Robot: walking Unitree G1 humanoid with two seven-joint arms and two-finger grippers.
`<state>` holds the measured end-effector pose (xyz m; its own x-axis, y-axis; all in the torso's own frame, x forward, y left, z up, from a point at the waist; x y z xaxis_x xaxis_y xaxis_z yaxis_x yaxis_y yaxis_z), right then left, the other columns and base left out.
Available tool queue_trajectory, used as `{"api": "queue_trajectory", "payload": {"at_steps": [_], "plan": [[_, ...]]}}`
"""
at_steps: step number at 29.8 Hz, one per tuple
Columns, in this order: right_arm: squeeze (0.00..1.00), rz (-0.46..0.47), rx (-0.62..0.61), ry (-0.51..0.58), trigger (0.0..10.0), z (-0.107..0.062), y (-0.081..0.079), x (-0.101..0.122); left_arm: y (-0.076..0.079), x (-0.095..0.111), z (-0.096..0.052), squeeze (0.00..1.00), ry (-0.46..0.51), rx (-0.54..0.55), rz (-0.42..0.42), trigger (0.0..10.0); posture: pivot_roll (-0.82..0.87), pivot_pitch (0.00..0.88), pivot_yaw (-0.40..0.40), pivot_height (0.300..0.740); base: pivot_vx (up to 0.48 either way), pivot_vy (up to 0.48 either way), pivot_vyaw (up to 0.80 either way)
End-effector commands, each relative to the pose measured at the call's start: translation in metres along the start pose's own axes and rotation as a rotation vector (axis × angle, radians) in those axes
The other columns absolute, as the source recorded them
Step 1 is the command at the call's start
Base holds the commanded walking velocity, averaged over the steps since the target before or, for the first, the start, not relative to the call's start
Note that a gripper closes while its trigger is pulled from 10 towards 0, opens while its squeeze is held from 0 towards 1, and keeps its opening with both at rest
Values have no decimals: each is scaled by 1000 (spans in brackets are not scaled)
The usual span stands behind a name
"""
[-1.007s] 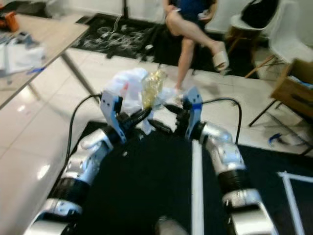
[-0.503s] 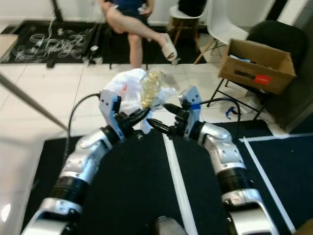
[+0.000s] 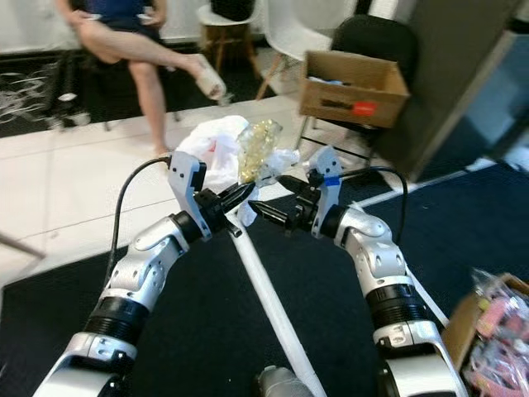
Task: Picking trash to rubbish bin
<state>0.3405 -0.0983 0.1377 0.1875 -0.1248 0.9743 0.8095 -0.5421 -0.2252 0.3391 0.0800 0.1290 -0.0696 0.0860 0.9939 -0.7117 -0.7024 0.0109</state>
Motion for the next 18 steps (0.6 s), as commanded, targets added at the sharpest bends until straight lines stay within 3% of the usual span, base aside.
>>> {"api": "queue_trajectory", "payload": {"at_steps": [1,15,18], "plan": [[0,10,-14,-8,10000,-3,3,-3,0,-2,0,0,-6,0,-4,10000,-45,0,-62,740,0,0,-800],[0,9,-12,-1,10000,-3,3,-3,-1,-2,0,0,-3,5,-7,10000,-44,0,-63,740,0,0,-800],[0,9,-16,22,10000,-4,3,0,-1,-2,0,0,0,11,-13,10000,-43,0,-64,740,0,0,-231]]}}
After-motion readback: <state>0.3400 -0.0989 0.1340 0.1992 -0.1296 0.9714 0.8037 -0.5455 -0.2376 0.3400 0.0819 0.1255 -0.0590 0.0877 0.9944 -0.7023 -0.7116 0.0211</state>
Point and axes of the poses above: a point about 5 cm out from each wrist's last joint towards the gripper, its own z axis pointing out of the wrist towards the gripper, its own x axis along the axis of the wrist's last joint, y = z × x, the point moved 3 cm from there along z, pointing out of the wrist towards the gripper, and after that the axes turned 8 degrees about z, right-handed, at the moved point
